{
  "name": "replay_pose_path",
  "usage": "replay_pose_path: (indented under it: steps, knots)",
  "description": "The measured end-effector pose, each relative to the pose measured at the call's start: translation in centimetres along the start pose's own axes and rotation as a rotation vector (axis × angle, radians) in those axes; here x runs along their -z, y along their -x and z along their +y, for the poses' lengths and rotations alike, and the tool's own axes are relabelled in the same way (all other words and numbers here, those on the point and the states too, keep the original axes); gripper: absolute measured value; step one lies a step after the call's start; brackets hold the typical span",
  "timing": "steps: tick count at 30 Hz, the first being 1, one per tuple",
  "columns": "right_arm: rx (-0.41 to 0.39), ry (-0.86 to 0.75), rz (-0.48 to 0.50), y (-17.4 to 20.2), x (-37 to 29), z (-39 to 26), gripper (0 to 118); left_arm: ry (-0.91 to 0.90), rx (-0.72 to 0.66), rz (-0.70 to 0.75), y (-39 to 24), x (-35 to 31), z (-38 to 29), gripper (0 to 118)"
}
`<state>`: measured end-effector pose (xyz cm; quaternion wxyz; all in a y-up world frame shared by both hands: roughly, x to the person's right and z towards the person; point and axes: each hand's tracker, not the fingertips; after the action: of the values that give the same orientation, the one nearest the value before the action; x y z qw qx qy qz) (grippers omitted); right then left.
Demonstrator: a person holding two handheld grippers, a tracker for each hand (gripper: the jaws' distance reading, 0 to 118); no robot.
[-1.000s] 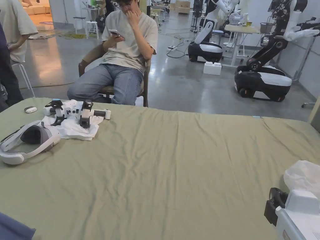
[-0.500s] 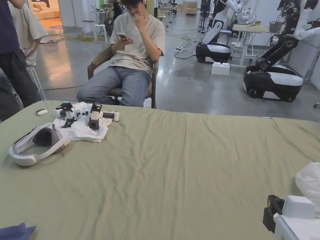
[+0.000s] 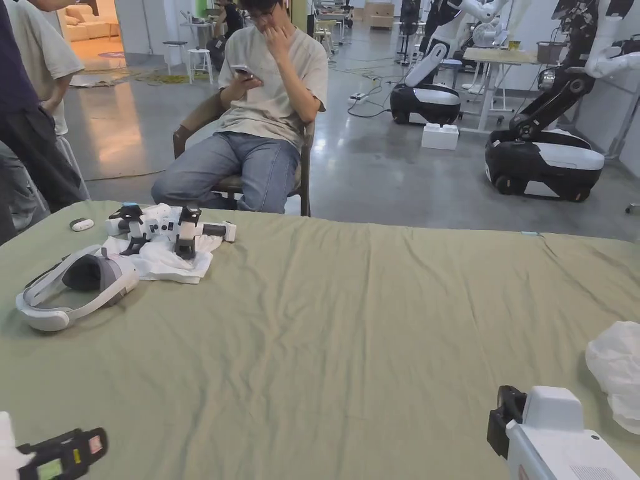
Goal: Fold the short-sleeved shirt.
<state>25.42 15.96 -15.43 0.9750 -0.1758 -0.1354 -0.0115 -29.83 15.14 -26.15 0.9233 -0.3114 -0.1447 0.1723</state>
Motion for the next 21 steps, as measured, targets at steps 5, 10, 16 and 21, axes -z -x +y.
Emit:
replay_pose_path:
  steps: [5,10,16,21]
  knots:
    - [0.021,-0.023,-0.001,0.5,-0.2,0.6,0,-0.131,0.107,0.012,-7.5,2.8,-1.8,65]
    - [0.03,-0.062,-0.002,1.2,-0.7,1.5,0,-0.271,0.337,0.098,-14.1,4.9,-2.2,37]
    - [0.031,-0.111,-0.003,2.1,-1.0,2.4,0,-0.411,0.453,0.122,-20.7,4.4,-2.6,3]
    - [0.043,-0.137,-0.013,2.5,-1.2,3.1,0,-0.447,0.44,0.145,-22.5,4.6,-2.9,0]
